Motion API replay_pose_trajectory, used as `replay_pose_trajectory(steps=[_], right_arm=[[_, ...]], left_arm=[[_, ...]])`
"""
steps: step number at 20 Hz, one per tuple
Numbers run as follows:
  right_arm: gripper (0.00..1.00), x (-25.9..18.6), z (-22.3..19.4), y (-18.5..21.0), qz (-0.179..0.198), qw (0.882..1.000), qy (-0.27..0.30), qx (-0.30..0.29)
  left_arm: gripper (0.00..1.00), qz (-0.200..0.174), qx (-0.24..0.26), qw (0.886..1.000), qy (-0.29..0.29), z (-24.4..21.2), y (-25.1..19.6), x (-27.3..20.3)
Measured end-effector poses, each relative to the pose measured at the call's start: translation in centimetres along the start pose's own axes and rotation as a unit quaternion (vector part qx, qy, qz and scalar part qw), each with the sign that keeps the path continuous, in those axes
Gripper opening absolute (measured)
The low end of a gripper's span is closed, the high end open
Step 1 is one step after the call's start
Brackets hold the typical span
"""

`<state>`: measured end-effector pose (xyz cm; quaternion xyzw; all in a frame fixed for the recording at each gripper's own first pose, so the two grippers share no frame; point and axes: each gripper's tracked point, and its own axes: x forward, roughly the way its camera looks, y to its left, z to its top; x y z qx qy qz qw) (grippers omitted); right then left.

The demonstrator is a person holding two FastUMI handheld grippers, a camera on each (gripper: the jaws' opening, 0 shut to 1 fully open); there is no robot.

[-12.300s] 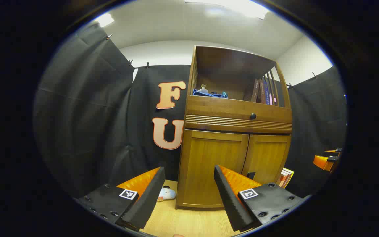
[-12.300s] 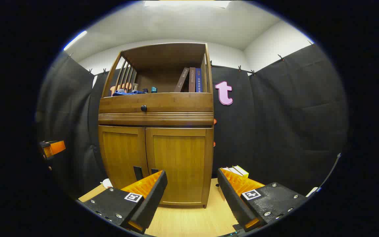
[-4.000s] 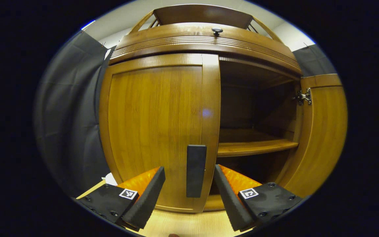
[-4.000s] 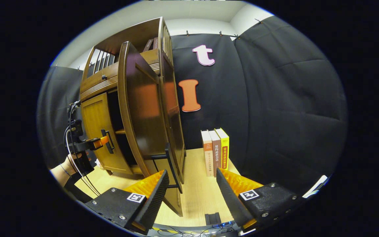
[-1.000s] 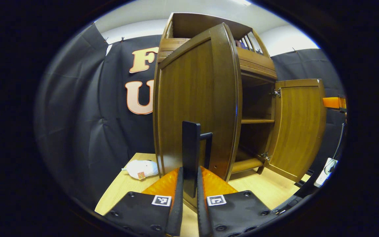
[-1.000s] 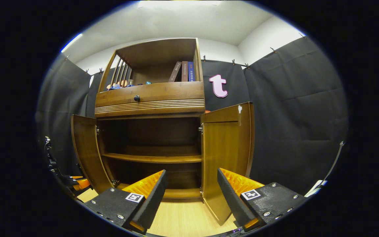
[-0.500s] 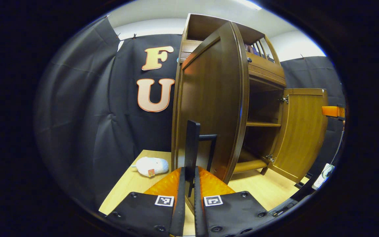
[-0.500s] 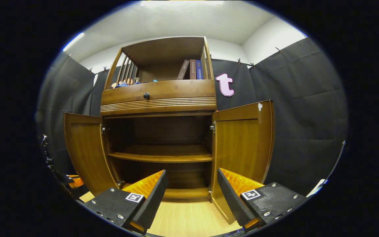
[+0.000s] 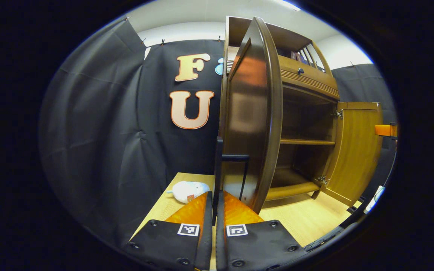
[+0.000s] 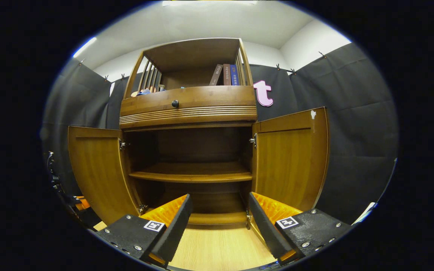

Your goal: Open the right door of the double-door shoe cabinet with the right hand, and open the left door with the left hand.

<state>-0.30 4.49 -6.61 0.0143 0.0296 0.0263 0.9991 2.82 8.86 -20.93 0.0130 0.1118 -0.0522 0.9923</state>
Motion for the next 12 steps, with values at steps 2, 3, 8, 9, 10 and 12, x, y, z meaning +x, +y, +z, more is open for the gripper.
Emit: replay_pose_trajectory(steps=[2, 3, 8, 9, 10, 12], right_arm=[[0.92, 0.0, -0.1, 0.5, 0.003, 1.000, 0.000, -0.003], [0.92, 0.0, -0.2, 0.7, 0.004, 1.000, 0.001, -0.005], [0.92, 0.3, -0.7, 1.6, 0.014, 1.000, 0.008, -0.001], [0.92, 0.3, -0.8, 1.6, 0.014, 1.000, 0.008, -0.001], [0.92, 0.3, -0.8, 1.8, 0.016, 1.000, 0.008, -0.001], [0.92, 0.2, -1.1, 2.1, 0.020, 1.000, 0.011, -0.002]], left_arm=[[0.12, -0.001, 0.000, 1.000, 0.000, 0.0, 0.7, 0.0], [0.12, 0.000, 0.006, 1.000, 0.001, -0.1, 0.9, -0.1], [0.12, 0.011, 0.003, 1.000, 0.000, 0.3, 2.7, -0.9], [0.12, 0.020, -0.004, 1.000, -0.002, 0.2, 3.4, -1.2], [0.12, 0.020, -0.013, 1.000, -0.003, 0.2, 3.6, -1.5], [0.12, 0.012, -0.030, 0.999, -0.005, 0.4, 2.9, -2.2]])
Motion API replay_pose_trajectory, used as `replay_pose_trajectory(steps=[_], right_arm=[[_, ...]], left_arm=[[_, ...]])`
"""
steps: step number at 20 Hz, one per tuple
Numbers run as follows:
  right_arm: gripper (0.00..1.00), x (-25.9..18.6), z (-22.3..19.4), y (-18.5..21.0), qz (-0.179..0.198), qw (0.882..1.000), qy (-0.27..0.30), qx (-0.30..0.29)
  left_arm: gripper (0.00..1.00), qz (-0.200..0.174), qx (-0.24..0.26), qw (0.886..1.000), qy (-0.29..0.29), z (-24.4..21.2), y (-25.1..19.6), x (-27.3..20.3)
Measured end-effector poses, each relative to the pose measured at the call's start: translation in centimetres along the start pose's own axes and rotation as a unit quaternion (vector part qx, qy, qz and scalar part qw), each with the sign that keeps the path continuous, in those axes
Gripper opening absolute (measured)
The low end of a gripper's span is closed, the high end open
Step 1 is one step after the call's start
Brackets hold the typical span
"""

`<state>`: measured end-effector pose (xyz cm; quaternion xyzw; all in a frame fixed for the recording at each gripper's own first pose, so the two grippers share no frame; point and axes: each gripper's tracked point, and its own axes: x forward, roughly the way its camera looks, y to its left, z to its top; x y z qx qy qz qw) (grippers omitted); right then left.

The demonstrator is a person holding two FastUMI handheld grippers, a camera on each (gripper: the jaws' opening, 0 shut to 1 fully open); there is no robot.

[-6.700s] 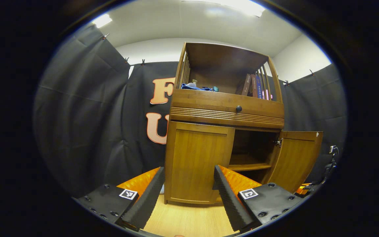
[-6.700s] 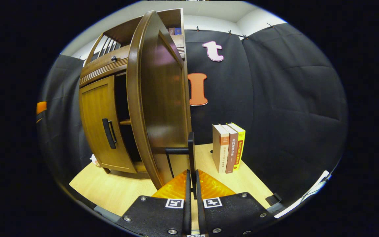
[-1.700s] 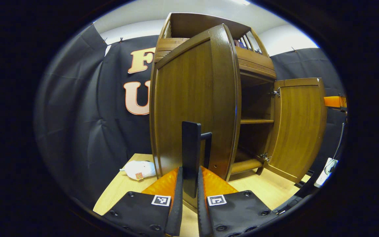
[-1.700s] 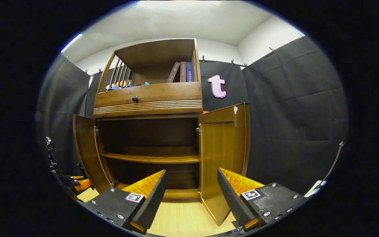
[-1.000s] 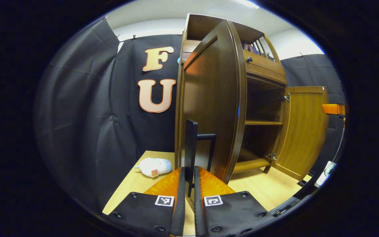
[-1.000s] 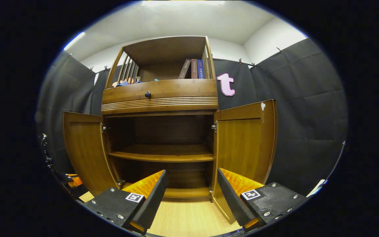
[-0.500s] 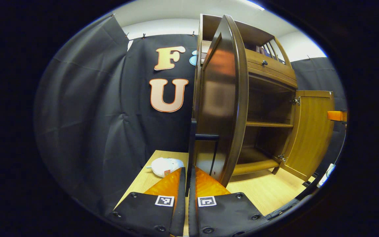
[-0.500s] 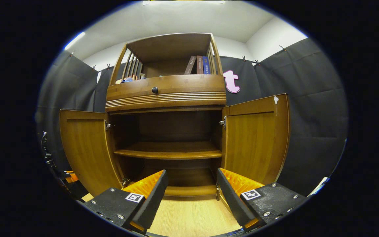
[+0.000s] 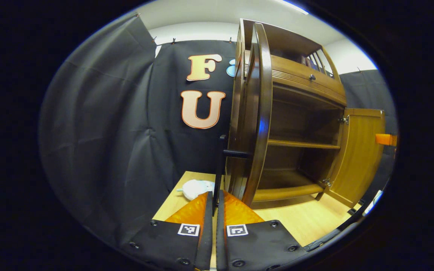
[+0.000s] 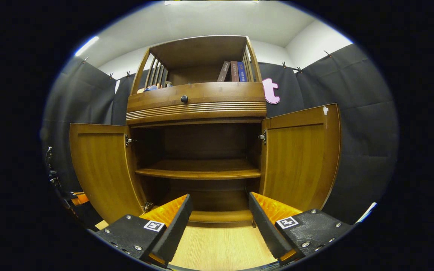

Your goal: Open the right door of the double-door shoe cabinet with the right hand, and open the left door with the left hand.

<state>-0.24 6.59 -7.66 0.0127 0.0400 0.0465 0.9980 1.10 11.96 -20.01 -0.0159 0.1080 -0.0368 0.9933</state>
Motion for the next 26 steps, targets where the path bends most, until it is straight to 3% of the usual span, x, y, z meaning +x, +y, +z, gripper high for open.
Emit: replay_pose_trajectory(steps=[2, 4, 5, 7, 8, 10, 11, 12, 13, 15, 16, 17, 19, 20, 21, 22, 23, 24, 26], right_arm=[[0.92, 0.0, -0.2, 0.1, 0.003, 1.000, 0.002, 0.001], [0.85, 0.0, -0.2, 0.1, 0.006, 1.000, 0.003, 0.001], [0.92, 0.0, -0.2, 0.1, 0.007, 1.000, 0.003, -0.001], [0.92, 0.0, -0.2, -0.4, 0.005, 1.000, 0.002, -0.001], [0.99, -0.1, 0.0, -0.6, 0.003, 1.000, 0.001, -0.001], [0.92, -0.2, 0.2, -1.4, -0.002, 1.000, 0.000, 0.001], [0.92, -0.2, 0.3, -1.8, -0.005, 1.000, 0.000, 0.000], [0.92, -0.3, 0.4, -2.3, -0.009, 1.000, -0.001, -0.001], [0.99, -0.4, 0.6, -2.8, -0.014, 1.000, -0.003, -0.004], [0.99, -0.7, 1.1, -3.7, -0.023, 1.000, -0.004, -0.009], [0.92, -0.9, 1.3, -4.0, -0.026, 1.000, -0.004, -0.010], [0.99, -1.2, 1.6, -4.4, -0.029, 1.000, -0.005, -0.010], [0.99, -1.8, 2.7, -5.2, -0.038, 0.999, -0.012, -0.013], [0.92, -2.2, 3.1, -5.6, -0.043, 0.999, -0.017, -0.017], [0.92, -2.5, 3.5, -6.0, -0.048, 0.998, -0.021, -0.022], [0.99, -2.6, 3.8, -6.5, -0.053, 0.998, -0.023, -0.029], [0.99, -2.9, 4.1, -6.8, -0.056, 0.998, -0.025, -0.035], [0.92, -3.3, 4.3, -7.1, -0.059, 0.997, -0.026, -0.041], [0.92, -3.7, 4.6, -7.5, -0.064, 0.996, -0.028, -0.049]], left_arm=[[0.12, 0.015, 0.011, 1.000, 0.000, 0.2, 0.3, -0.4], [0.12, 0.032, 0.024, 0.999, 0.002, 0.7, 0.0, -1.0], [0.04, 0.041, 0.028, 0.999, 0.008, 0.7, -0.1, -1.2], [0.04, 0.058, 0.033, 0.998, 0.016, 1.0, -0.6, -2.0], [0.20, 0.065, 0.032, 0.997, 0.015, 1.4, -1.2, -2.6], [0.24, 0.083, 0.039, 0.996, 0.010, 2.4, -1.6, -4.3], [0.37, 0.085, 0.040, 0.995, 0.009, 3.0, -2.1, -4.8], [0.40, 0.088, 0.042, 0.995, 0.010, 3.5, -2.7, -5.2], [0.43, 0.087, 0.043, 0.995, 0.010, 4.1, -3.5, -5.3], [0.50, 0.084, 0.037, 0.996, 0.004, 5.8, -4.7, -5.6], [0.54, 0.078, 0.032, 0.996, -0.002, 6.7, -5.6, -5.8], [0.59, 0.072, 0.028, 0.997, -0.009, 7.7, -6.4, -6.1], [0.66, 0.069, 0.030, 0.997, -0.025, 9.7, -7.4, -6.4], [0.70, 0.065, 0.032, 0.997, -0.031, 10.6, -8.0, -6.4], [0.74, 0.062, 0.034, 0.997, -0.036, 11.3, -8.6, -6.5], [0.77, 0.056, 0.034, 0.997, -0.039, 12.0, -9.2, -6.5], [0.81, 0.049, 0.034, 0.997, -0.041, 12.5, -9.7, -6.5], [0.83, 0.041, 0.036, 0.998, -0.041, 12.8, -10.2, -6.6], [0.88, 0.030, 0.043, 0.997, -0.048, 13.6, -11.2, -6.6]])
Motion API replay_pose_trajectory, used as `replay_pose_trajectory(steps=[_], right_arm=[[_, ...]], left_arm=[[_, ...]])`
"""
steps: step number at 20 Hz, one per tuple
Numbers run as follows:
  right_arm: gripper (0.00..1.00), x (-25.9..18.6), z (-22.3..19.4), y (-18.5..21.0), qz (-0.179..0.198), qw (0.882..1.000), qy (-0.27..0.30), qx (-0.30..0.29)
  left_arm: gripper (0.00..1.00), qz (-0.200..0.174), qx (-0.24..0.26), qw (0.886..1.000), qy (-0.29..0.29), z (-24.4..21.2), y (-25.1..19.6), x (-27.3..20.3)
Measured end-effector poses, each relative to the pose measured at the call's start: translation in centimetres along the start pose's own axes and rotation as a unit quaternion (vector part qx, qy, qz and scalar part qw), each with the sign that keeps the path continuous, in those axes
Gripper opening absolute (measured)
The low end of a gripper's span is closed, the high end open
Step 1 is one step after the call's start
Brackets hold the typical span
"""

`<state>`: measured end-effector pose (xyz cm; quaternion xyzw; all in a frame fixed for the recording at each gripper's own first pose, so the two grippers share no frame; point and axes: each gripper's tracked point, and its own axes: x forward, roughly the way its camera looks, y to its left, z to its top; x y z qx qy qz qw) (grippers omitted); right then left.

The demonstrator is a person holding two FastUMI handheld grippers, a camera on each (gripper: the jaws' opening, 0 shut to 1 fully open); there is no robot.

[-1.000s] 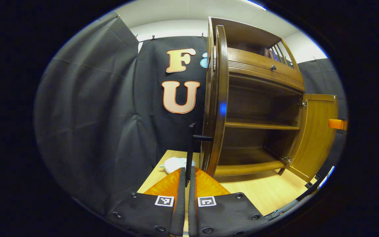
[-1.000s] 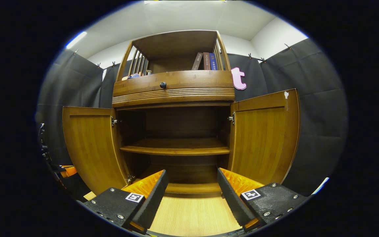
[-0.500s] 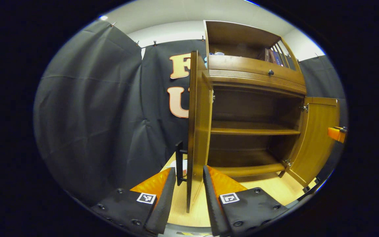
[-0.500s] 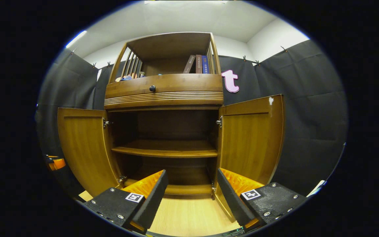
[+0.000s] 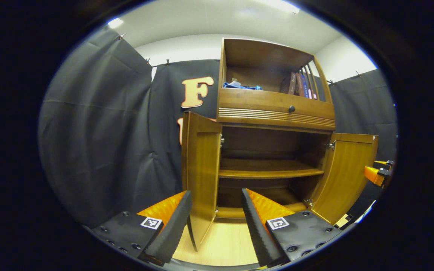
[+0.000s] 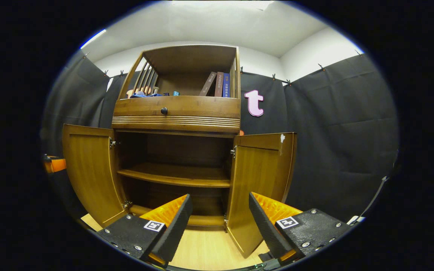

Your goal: Open the right door of the double-door shoe cabinet with the right hand, and open the left door with the left hand.

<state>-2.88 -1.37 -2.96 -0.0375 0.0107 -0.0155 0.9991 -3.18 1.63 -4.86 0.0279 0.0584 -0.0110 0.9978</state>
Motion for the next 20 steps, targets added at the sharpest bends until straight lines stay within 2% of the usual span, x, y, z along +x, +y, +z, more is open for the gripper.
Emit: replay_pose_trajectory(steps=[2, 4, 5, 6, 15, 16, 20], right_arm=[[0.89, -0.4, 0.2, -0.5, -0.005, 1.000, -0.001, -0.005], [0.92, -0.7, 0.3, -0.8, -0.009, 1.000, -0.001, -0.006], [0.92, -0.8, 0.4, -1.1, -0.011, 1.000, -0.001, -0.005], [0.99, -0.9, 0.4, -1.3, -0.014, 1.000, -0.002, -0.004], [0.99, -1.7, 0.1, -2.0, -0.031, 0.999, 0.003, -0.006], [0.92, -1.8, 0.0, -1.9, -0.031, 0.999, 0.004, -0.007], [0.92, -1.7, 0.0, -1.6, -0.032, 0.999, 0.006, -0.008]], left_arm=[[0.93, -0.006, 0.007, 1.000, -0.005, 0.4, -0.6, 0.1], [0.97, -0.002, 0.016, 1.000, -0.008, 0.9, -0.7, 0.0], [0.97, 0.001, 0.019, 1.000, -0.009, 1.2, -0.7, 0.1], [0.97, 0.001, 0.022, 1.000, -0.013, 1.5, -0.8, 0.0], [0.96, -0.007, 0.020, 1.000, -0.015, 1.5, -1.2, 0.2], [0.96, -0.007, 0.018, 1.000, -0.014, 1.5, -1.2, 0.2], [0.96, -0.006, 0.017, 1.000, -0.013, 1.2, -0.9, 0.6]])
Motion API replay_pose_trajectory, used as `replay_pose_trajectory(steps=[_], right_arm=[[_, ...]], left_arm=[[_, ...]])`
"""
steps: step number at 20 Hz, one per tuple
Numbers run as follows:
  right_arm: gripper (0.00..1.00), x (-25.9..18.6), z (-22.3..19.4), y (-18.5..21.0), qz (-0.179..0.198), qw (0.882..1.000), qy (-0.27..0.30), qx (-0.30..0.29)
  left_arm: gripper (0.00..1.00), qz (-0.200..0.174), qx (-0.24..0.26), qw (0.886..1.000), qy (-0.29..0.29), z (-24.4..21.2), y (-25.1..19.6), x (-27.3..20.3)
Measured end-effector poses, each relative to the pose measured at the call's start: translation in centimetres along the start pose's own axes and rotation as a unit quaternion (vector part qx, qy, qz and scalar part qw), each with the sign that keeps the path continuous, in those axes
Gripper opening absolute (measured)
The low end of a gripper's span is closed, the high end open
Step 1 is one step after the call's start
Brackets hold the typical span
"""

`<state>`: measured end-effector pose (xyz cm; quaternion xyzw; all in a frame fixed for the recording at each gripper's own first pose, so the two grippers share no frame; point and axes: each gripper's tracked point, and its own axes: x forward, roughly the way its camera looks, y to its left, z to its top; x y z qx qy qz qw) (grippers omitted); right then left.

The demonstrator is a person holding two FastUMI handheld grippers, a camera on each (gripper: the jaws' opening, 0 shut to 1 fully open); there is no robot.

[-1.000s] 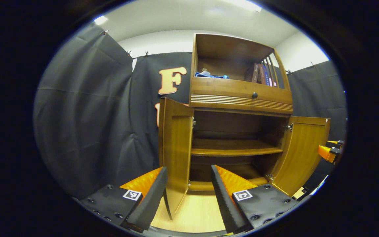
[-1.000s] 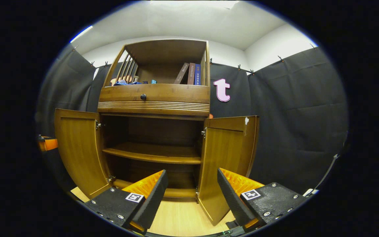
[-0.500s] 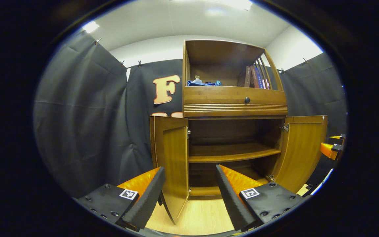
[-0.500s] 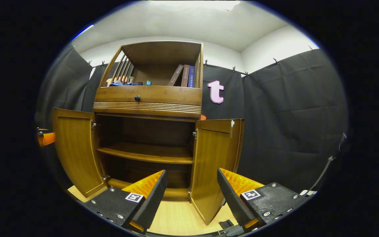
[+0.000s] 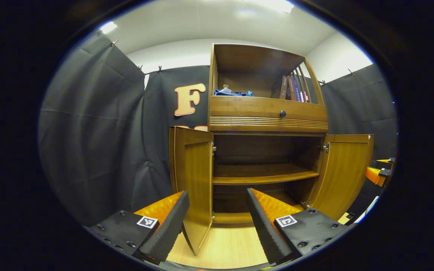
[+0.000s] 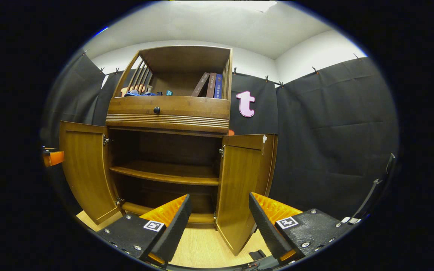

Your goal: Open the right door of the double-door shoe cabinet with the right hand, and open the left door with the left hand.

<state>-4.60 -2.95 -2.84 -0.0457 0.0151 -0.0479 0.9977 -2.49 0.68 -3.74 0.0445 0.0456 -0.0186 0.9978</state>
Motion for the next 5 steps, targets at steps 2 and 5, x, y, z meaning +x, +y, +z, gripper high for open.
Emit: replay_pose_trajectory(steps=[2, 5], right_arm=[[0.92, 0.22, -0.05, 0.26, 0.001, 1.000, 0.001, 0.000], [0.92, 0.53, -0.21, 1.00, 0.004, 1.000, 0.003, -0.004]], left_arm=[[0.96, 0.002, 0.000, 1.000, 0.004, -0.34, 0.31, 0.16], [0.96, 0.006, -0.002, 1.000, 0.007, -0.71, 0.80, 0.35]])
